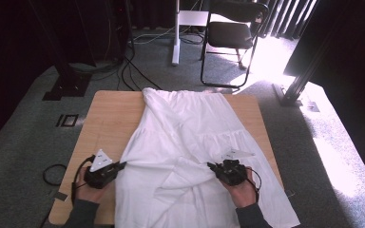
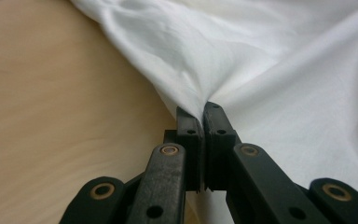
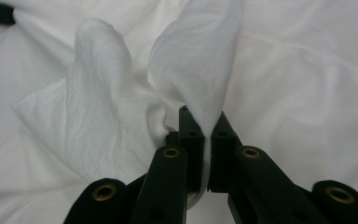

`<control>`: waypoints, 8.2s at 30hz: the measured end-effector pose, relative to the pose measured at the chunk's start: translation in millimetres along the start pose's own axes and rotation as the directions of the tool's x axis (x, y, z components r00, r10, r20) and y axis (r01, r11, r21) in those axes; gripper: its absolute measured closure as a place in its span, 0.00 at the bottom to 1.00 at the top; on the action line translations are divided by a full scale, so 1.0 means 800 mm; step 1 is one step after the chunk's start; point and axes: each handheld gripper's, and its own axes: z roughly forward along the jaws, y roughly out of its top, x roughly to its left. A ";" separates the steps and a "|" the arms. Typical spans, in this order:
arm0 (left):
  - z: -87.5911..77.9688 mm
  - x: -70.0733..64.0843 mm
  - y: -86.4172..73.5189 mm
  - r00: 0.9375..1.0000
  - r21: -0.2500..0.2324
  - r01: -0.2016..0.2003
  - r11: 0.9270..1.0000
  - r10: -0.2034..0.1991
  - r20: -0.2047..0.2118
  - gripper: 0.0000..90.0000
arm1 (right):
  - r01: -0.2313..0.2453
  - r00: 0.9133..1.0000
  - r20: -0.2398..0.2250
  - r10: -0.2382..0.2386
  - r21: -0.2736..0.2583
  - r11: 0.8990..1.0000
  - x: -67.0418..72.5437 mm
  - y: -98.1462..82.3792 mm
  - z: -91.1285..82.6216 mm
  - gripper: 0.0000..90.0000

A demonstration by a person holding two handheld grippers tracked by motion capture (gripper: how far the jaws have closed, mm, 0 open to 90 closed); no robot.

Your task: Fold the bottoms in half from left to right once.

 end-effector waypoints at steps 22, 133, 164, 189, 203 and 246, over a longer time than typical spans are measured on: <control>0.037 -0.102 0.120 0.962 -0.102 -0.116 0.988 0.138 0.236 0.77 | -0.008 0.968 0.240 0.074 -0.267 0.964 -0.055 0.026 -0.140 0.97; 0.056 -0.069 -0.044 0.997 0.128 -0.049 0.991 0.041 0.068 0.53 | -0.246 0.919 0.302 0.252 -0.058 0.968 -0.091 -0.168 -0.105 0.54; -0.010 -0.033 -0.077 0.995 0.056 0.096 0.994 -0.094 -0.044 0.64 | -0.152 0.984 0.077 0.159 -0.079 0.985 -0.102 -0.219 -0.204 0.75; 0.119 0.034 0.045 0.995 0.057 0.098 0.994 -0.098 0.004 0.44 | -0.051 0.979 0.191 0.064 -0.071 0.996 -0.138 -0.050 -0.033 0.50; 0.212 0.062 0.047 0.982 0.218 0.189 0.957 -0.189 -0.023 0.52 | -0.025 0.973 0.229 0.015 0.044 0.999 -0.155 0.033 0.092 0.34; 0.145 0.052 0.048 0.976 0.065 0.211 0.975 -0.215 0.047 0.48 | -0.209 0.931 0.315 0.185 0.042 0.977 -0.217 0.005 0.101 0.87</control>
